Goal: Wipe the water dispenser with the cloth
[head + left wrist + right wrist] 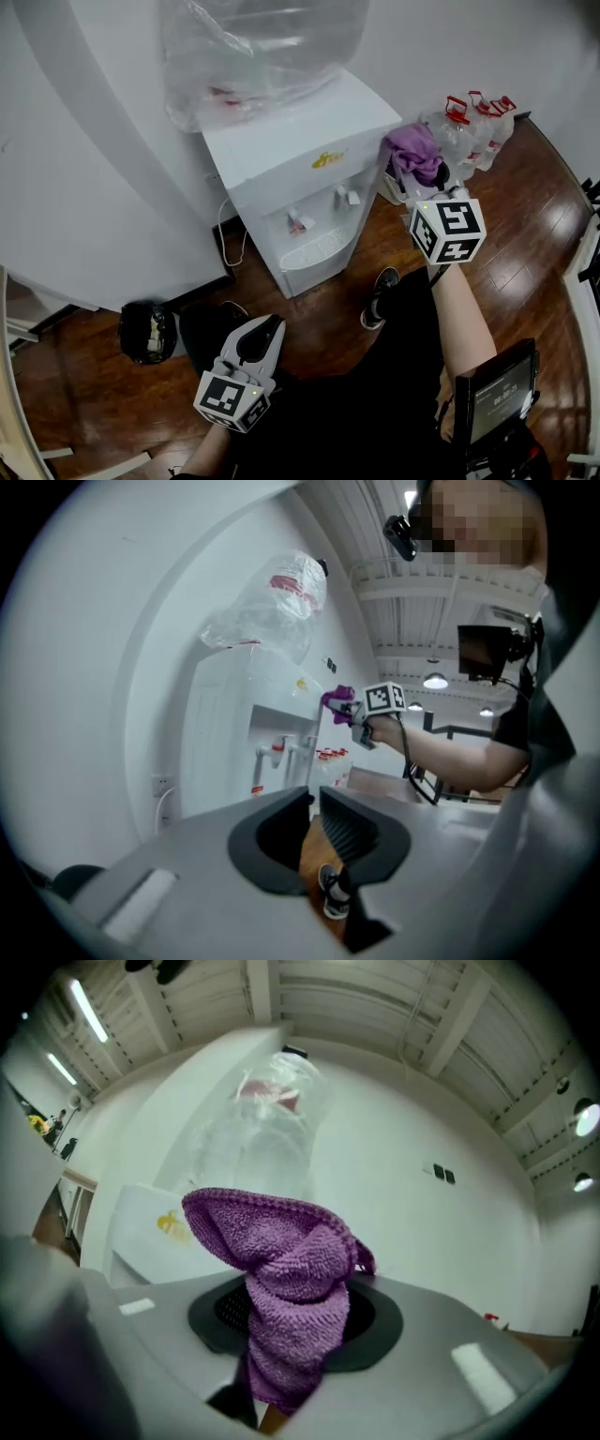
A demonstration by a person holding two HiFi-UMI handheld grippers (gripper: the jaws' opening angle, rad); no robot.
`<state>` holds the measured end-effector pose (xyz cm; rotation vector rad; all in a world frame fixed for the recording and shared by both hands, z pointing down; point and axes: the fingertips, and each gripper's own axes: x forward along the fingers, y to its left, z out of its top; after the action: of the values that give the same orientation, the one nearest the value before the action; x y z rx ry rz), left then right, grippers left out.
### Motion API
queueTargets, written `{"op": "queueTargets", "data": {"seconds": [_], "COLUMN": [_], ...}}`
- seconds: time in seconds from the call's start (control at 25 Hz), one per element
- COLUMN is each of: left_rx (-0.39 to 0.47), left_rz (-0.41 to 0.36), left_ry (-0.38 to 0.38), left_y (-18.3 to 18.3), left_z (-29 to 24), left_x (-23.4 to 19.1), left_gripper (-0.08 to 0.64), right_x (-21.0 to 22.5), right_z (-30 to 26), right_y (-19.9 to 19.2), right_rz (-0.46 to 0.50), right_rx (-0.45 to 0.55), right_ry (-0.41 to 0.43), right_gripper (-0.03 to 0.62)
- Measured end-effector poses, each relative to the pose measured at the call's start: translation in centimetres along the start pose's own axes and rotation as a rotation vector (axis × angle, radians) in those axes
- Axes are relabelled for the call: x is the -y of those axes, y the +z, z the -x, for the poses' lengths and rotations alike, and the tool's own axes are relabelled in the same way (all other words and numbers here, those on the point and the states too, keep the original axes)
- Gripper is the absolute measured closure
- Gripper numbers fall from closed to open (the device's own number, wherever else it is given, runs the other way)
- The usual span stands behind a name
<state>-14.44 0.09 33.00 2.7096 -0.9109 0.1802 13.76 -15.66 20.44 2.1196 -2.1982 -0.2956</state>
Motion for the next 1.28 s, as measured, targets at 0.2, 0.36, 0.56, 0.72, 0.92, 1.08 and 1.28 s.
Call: {"op": "queueTargets", "data": {"seconds": [0.2, 0.36, 0.56, 0.72, 0.92, 1.08, 1.28], "left_rx": [-0.022, -0.035, -0.045, -0.031, -0.059, -0.093, -0.124], "left_rz": [0.014, 0.008, 0.026, 0.016, 0.000, -0.006, 0.036], "left_ry": [0.013, 0.012, 0.034, 0.039, 0.031, 0.046, 0.110], "left_y": [-0.7, -1.0, -1.7, -1.6, -2.7, -3.3, -2.9], "left_z": [-0.3, -0.4, -0.7, -1.2, -1.7, -2.0, -3.1], "left_x": [0.2, 0.7, 1.6, 2.4, 3.6, 4.5, 4.0], "left_gripper": [0.505, 0.505, 0.505, 0.505, 0.505, 0.505, 0.505], "right_x": [-1.0, -2.5, -6.4, -6.4, -7.3, -7.0, -9.3], "right_z": [-0.6, -0.2, 0.8, 0.1, -0.5, -1.1, -0.1], "right_y": [-0.2, -8.2, -13.7, -8.7, -11.2, -18.3, -28.5], "right_rz": [0.009, -0.042, -0.330, -0.558, -1.075, -1.372, -1.421], "right_rx": [0.006, -0.148, -0.285, -0.157, -0.136, -0.155, -0.347], "right_ry": [0.043, 0.097, 0.238, 0.279, 0.312, 0.242, 0.123], "right_gripper": [0.439, 0.440, 0.439, 0.439, 0.442, 0.442, 0.442]}}
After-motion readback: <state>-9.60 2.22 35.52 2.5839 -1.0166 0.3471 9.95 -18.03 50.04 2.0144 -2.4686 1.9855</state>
